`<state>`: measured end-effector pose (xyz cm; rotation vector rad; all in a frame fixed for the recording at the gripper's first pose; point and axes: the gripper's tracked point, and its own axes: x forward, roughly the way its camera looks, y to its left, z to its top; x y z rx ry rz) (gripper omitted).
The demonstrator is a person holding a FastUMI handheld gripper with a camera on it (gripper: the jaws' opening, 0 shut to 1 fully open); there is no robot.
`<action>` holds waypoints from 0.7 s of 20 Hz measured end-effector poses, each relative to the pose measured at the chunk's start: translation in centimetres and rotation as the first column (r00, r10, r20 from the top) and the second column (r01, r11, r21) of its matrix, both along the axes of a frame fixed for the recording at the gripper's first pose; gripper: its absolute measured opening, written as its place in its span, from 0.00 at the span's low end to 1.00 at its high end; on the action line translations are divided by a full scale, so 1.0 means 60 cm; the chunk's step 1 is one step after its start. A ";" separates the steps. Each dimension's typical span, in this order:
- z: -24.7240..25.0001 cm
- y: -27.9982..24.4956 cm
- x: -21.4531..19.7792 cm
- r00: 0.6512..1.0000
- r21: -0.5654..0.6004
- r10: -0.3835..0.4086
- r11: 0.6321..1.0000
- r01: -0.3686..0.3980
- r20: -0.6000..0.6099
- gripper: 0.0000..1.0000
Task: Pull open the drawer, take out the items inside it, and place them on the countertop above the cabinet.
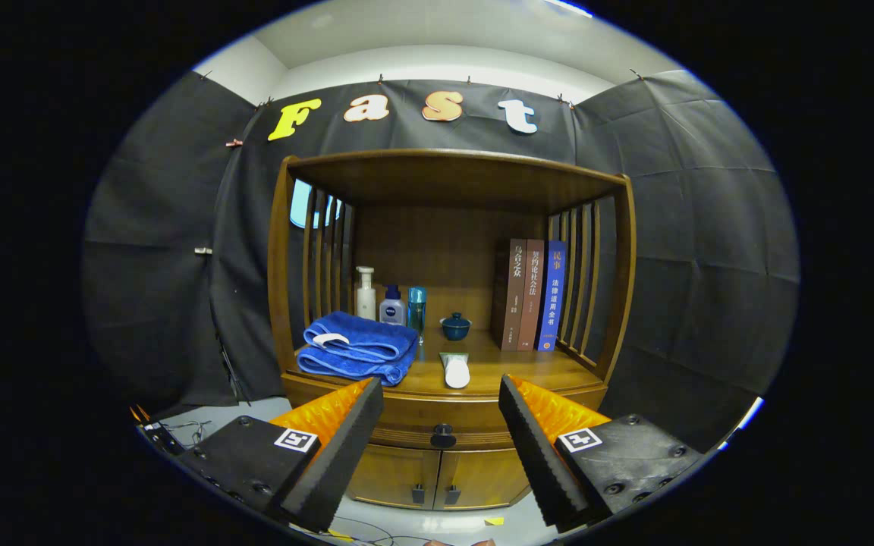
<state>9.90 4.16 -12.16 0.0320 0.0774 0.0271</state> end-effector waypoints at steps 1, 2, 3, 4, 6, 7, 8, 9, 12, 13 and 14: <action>0.010 0.002 -0.013 1.000 0.018 0.007 1.000 -0.007 0.003 0.99; 0.016 0.002 -0.025 1.000 0.031 0.012 0.999 -0.012 0.001 0.99; 0.020 0.001 -0.039 1.000 0.036 0.019 0.999 -0.019 0.000 0.99; 0.030 0.001 -0.051 1.000 0.035 0.023 0.999 -0.023 0.001 0.99; 0.046 0.001 -0.067 1.000 0.039 0.025 0.999 -0.026 0.013 1.00; 0.055 0.000 -0.073 1.000 0.042 0.026 0.999 -0.027 0.017 1.00; 0.061 0.000 -0.079 0.999 0.043 0.032 0.999 -0.033 0.022 1.00; 0.070 0.000 -0.085 0.999 0.045 0.034 0.998 -0.035 0.028 0.99; 0.092 -0.002 -0.098 0.998 0.048 0.031 0.998 -0.034 0.049 0.99; 0.097 -0.004 -0.102 0.998 0.046 0.028 0.998 -0.031 0.054 0.99; 0.102 -0.006 -0.105 0.998 0.044 0.023 0.999 -0.026 0.062 0.99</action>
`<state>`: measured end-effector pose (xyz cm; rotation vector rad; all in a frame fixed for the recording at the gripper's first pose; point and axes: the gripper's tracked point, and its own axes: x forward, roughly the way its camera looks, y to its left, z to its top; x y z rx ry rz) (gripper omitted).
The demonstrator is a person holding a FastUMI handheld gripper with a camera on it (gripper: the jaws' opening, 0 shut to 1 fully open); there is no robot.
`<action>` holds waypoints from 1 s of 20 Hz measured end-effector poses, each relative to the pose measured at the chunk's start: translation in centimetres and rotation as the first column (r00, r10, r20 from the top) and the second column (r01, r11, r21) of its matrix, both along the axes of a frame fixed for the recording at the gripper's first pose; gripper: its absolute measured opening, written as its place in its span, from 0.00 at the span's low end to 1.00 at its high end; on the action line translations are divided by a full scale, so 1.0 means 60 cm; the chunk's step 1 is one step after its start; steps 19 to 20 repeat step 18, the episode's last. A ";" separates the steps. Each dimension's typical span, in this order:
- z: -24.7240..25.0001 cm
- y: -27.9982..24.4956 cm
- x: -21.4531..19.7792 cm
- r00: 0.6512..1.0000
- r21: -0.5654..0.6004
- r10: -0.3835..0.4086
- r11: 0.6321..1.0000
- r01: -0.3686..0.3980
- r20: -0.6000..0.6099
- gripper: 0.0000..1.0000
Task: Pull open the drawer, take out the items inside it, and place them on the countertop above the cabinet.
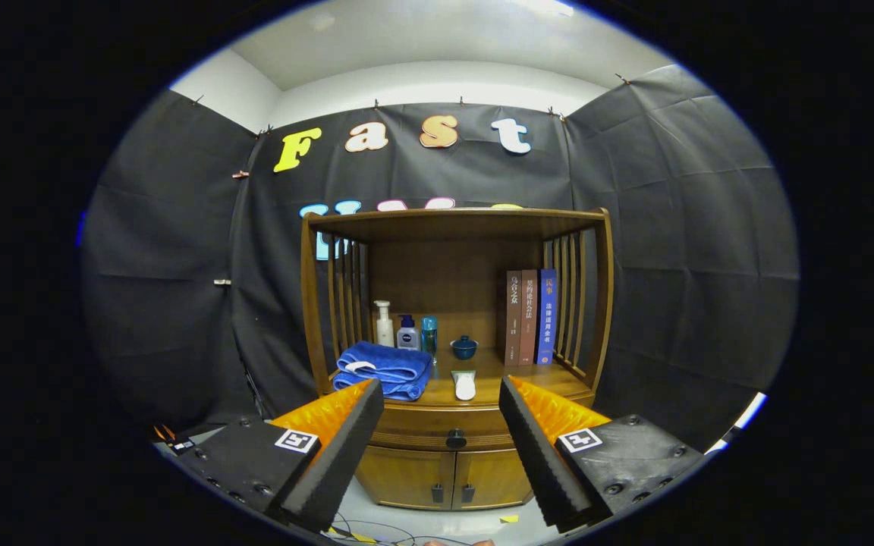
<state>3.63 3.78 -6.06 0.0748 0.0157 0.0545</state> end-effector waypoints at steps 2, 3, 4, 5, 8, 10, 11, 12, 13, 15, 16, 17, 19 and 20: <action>0.009 -0.005 -0.004 1.000 0.000 -0.011 1.000 0.011 0.014 0.99; 0.013 -0.007 -0.005 1.000 0.002 -0.013 1.000 0.013 0.019 0.99; 0.014 -0.007 -0.008 1.000 0.003 -0.013 1.000 0.013 0.019 0.99; 0.014 -0.005 -0.009 1.000 0.004 -0.009 1.000 0.009 0.016 0.99; 0.016 -0.007 -0.011 1.000 -0.001 -0.008 1.000 0.008 0.014 0.99; 0.016 -0.008 -0.010 1.000 -0.002 -0.014 1.000 0.014 0.022 0.99; 0.017 -0.008 -0.011 1.000 -0.003 -0.018 1.000 0.018 0.024 0.99; 0.014 -0.007 -0.011 1.000 -0.002 -0.015 1.000 0.016 0.019 0.99; 0.012 -0.005 -0.012 1.000 -0.003 -0.013 1.000 0.013 0.016 0.99; 0.009 -0.007 -0.010 1.000 -0.005 -0.016 1.000 0.016 0.014 0.99; 0.008 -0.005 -0.010 1.000 -0.006 -0.015 1.000 0.015 0.012 0.99; 0.008 -0.003 -0.010 1.000 -0.006 -0.013 1.000 0.013 0.010 0.99; 0.009 -0.003 -0.011 1.000 -0.004 -0.014 1.000 0.014 0.011 0.99; 0.009 -0.003 -0.011 1.000 -0.004 -0.014 1.000 0.014 0.011 0.99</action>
